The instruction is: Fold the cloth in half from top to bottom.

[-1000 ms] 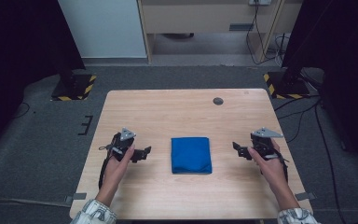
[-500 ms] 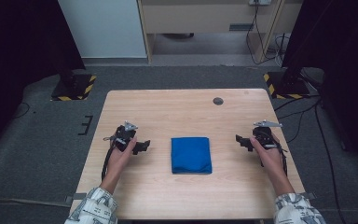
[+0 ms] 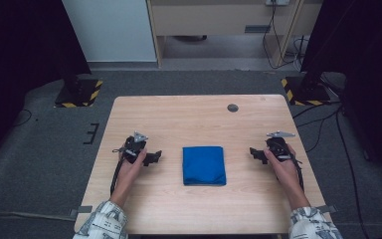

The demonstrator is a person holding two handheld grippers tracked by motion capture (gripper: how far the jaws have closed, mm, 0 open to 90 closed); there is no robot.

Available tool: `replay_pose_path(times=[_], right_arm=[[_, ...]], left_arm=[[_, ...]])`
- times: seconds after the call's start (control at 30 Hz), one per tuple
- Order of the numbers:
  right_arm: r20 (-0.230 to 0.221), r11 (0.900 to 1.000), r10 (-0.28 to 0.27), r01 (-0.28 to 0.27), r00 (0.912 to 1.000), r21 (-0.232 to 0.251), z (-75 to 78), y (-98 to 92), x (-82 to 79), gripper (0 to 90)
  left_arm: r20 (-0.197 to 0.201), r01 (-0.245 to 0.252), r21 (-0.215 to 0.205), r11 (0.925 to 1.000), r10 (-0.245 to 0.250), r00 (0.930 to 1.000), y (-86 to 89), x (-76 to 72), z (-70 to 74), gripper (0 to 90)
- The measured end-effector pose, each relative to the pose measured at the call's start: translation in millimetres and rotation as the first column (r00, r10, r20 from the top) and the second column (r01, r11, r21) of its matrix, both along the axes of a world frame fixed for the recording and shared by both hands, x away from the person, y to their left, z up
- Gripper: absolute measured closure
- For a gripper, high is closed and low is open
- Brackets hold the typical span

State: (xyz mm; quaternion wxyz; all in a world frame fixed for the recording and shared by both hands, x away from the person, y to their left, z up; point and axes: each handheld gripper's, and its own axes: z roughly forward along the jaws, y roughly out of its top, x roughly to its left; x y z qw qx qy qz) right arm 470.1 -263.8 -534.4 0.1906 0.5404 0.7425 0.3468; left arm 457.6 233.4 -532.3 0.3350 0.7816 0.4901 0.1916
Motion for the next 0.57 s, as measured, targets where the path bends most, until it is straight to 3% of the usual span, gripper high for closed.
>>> replay_pose_path(times=[0.2, 0.57], right_arm=[[0.026, 0.996, 0.003, -0.001, 0.9997, -0.091, -4.7, 7.1, -2.9, 8.5], [0.028, 0.996, -0.011, 0.013, 0.9995, -0.089, -5.0, 10.2, -16.8, 8.2]], left_arm=[[0.003, 0.022, 0.027, 0.9994, -0.022, 0.9997, -4.6, -2.1, -5.2, 2.4], [0.004, 0.022, 0.036, 0.9991, -0.022, 0.9997, -6.3, -5.8, -5.4, 1.5]])
